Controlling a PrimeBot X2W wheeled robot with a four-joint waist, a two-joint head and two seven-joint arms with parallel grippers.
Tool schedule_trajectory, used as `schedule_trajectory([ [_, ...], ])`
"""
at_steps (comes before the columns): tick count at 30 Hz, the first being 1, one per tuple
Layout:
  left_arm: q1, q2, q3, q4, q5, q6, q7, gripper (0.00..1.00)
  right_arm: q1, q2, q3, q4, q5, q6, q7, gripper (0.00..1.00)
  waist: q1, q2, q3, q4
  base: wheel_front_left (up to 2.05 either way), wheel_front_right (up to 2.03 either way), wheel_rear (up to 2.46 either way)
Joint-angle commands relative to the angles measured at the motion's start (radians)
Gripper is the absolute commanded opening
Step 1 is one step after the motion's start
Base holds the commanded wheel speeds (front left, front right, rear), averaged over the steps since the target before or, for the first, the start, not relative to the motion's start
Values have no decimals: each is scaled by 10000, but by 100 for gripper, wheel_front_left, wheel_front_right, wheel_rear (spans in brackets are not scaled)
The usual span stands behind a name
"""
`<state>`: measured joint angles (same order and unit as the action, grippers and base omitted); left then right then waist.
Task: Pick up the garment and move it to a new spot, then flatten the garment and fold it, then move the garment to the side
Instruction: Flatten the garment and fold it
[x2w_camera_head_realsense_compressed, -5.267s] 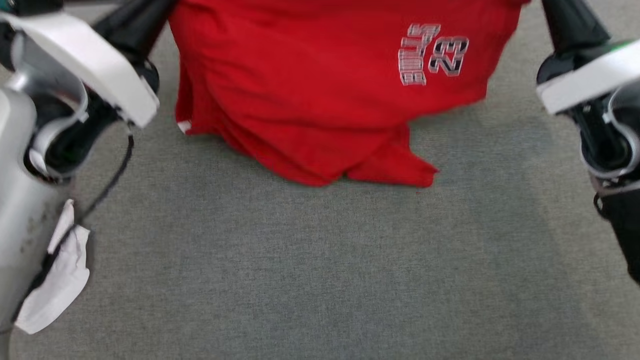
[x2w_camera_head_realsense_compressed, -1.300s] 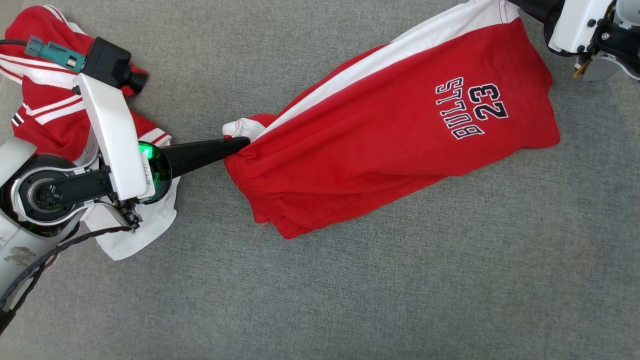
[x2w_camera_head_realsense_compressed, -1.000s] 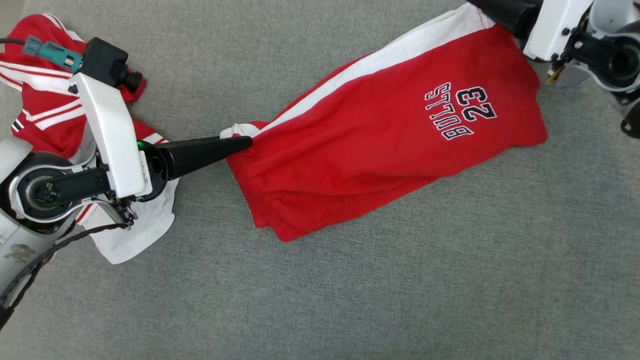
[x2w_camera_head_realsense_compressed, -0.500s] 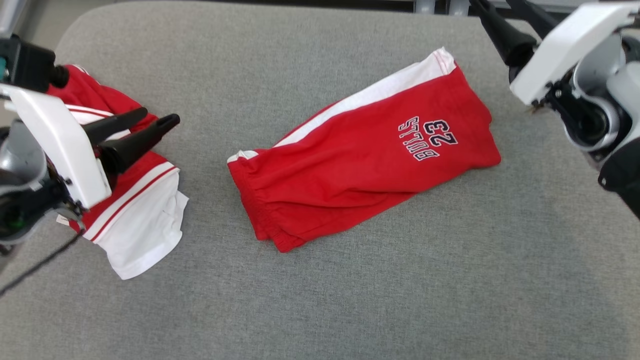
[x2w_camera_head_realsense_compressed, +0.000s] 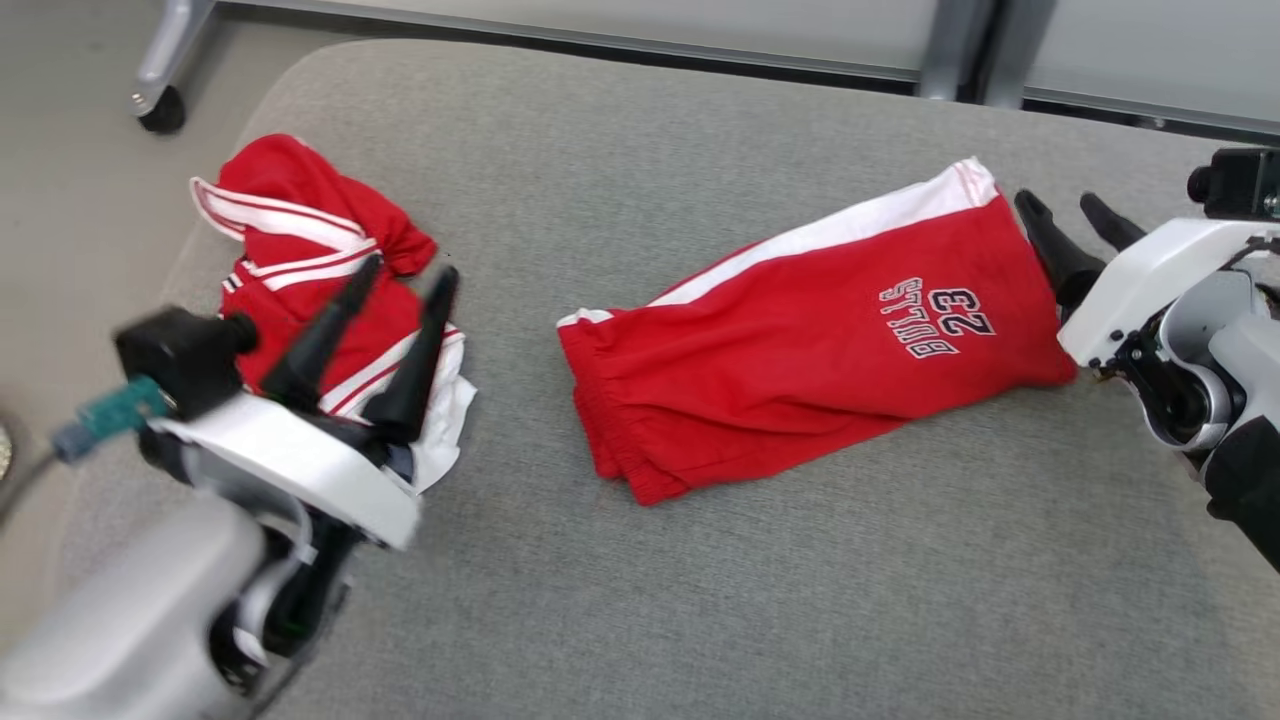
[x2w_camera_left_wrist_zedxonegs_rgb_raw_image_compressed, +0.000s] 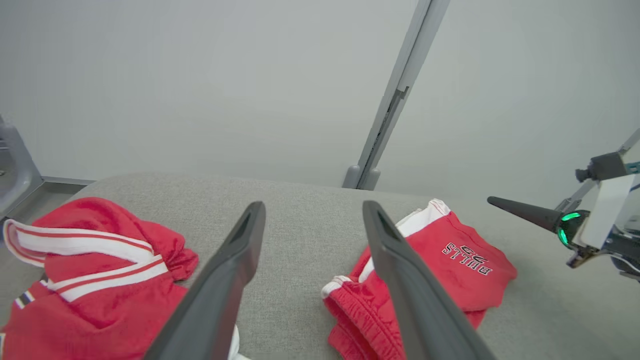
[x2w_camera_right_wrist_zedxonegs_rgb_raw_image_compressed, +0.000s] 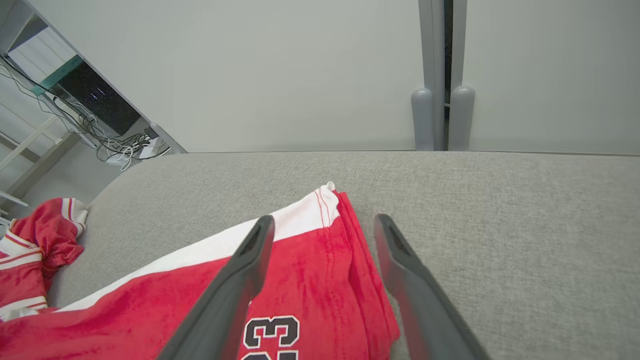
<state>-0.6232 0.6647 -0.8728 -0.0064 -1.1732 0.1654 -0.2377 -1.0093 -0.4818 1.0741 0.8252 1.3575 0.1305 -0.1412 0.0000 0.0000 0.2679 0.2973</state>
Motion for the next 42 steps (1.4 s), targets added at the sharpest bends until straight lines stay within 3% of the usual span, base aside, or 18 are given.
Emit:
schedule_trajectory([
  [1, 252, -193, 39, -95, 191, 115, -103, 100, 109, -19, 11, 179, 99, 6, 80, 100, 0, 0, 0, 215, 0, 0, 0],
  [5, 1175, -1205, 614, -267, 1179, 511, -278, 100, 175, 19, 194, 899, 227, 6, 463, 100, 0, 0, 18, 568, 0, 0, 0],
  [8, 2084, -2119, 1447, -291, 2120, 453, -277, 100, 135, 27, 224, 1362, 356, 6, 710, 100, 0, 0, 36, 792, 0, 0, 0],
  [12, 2678, -2893, 2059, -218, 4170, 156, -282, 100, 214, 36, 144, 1717, 760, 6, 1329, 100, 0, 0, 74, 1053, 0, 0, 0],
  [16, 3248, -3636, 2487, 97, 5481, -319, -262, 100, 42, -40, 192, 2192, 868, 6, 1824, 100, 0, 0, 168, 1270, 0, 0, 0],
  [21, 3759, -4424, 2911, 554, 6233, -1033, -263, 100, -22, 138, 139, 2839, 1142, 6, 2479, 100, 0, 0, 226, 1515, 0, 0, 0],
  [27, 4144, -5065, 3550, 931, 6847, -1648, -264, 100, 161, 370, 124, 2567, 1441, 6, 3179, 100, 0, 0, 204, 1687, 0, 0, 0],
  [28, 4175, -5135, 3634, 997, 6950, -1744, -264, 100, 187, 410, 136, 2547, 1467, 6, 3236, 48, 0, 0, 184, 1698, 0, 0, 0],
  [30, 4246, -5263, 3790, 1117, 7114, -1897, -266, 100, 152, 440, 158, 2526, 1408, 6, 3144, 1, 0, 0, 118, 1699, 0, 0, 0],
  [42, 4677, -5607, 4418, 1602, 7722, -2392, -266, 100, 611, 445, -158, 2022, 1618, 6, 1962, 0, 0, 0, -804, 890, 0, 0, 0],
])
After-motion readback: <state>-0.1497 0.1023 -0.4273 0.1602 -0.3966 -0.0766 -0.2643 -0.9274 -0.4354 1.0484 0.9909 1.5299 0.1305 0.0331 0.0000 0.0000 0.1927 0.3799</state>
